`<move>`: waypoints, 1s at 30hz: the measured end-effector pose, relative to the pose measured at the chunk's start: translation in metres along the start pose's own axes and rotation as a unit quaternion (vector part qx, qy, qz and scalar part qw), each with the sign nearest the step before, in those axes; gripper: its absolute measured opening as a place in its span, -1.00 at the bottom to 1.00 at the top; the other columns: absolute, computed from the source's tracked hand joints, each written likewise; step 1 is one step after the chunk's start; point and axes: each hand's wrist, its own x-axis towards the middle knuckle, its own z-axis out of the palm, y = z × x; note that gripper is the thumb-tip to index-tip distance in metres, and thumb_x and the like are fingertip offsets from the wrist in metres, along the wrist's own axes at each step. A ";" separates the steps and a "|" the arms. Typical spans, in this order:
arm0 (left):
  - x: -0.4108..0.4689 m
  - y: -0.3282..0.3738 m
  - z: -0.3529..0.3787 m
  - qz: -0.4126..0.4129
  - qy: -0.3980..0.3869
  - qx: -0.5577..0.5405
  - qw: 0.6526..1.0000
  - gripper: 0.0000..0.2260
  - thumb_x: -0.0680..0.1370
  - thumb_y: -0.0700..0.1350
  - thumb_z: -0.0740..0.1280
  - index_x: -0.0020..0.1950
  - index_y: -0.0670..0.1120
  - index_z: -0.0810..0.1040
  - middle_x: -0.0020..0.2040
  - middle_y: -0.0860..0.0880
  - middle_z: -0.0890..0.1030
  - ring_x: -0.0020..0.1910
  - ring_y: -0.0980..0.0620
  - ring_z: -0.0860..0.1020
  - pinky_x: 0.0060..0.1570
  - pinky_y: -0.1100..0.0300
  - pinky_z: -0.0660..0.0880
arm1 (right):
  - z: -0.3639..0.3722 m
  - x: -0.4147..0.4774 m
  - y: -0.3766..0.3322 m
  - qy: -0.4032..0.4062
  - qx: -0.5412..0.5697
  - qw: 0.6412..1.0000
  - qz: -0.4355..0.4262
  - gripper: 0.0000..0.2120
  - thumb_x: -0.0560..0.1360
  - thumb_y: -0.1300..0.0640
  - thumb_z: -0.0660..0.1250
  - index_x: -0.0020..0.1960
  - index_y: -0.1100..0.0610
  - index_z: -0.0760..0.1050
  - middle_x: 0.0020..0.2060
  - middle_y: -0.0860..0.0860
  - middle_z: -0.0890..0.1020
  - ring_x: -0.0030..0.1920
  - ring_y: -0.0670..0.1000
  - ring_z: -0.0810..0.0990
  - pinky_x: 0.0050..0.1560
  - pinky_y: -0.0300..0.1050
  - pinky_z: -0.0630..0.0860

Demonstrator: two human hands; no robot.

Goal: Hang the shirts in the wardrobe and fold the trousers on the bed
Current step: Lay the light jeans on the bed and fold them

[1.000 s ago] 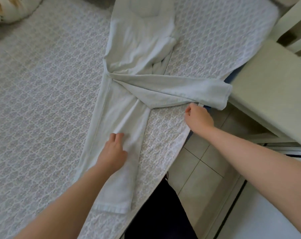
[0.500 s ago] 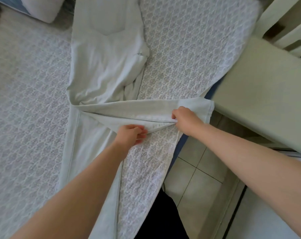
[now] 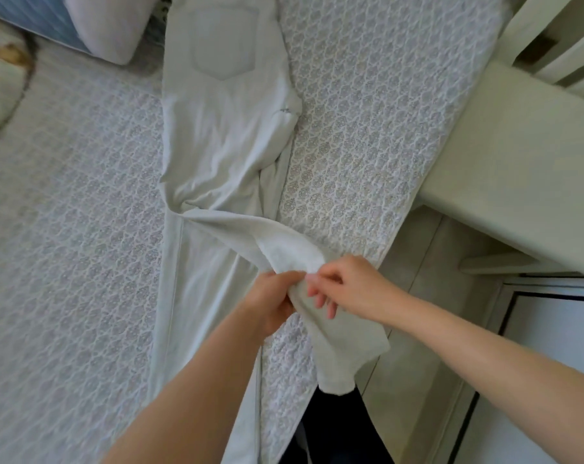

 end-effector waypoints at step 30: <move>-0.146 -0.146 -0.292 0.117 0.242 0.450 0.851 -0.65 0.60 0.00 0.33 -0.23 -0.25 0.58 -0.32 -0.11 0.59 -0.33 -0.11 0.52 -0.28 0.10 0.41 | 0.288 -0.069 0.020 0.173 0.095 0.969 0.151 -0.63 0.67 0.09 0.09 -0.07 0.33 0.51 -0.15 0.25 0.60 -0.09 0.23 0.58 -0.25 -0.10 0.30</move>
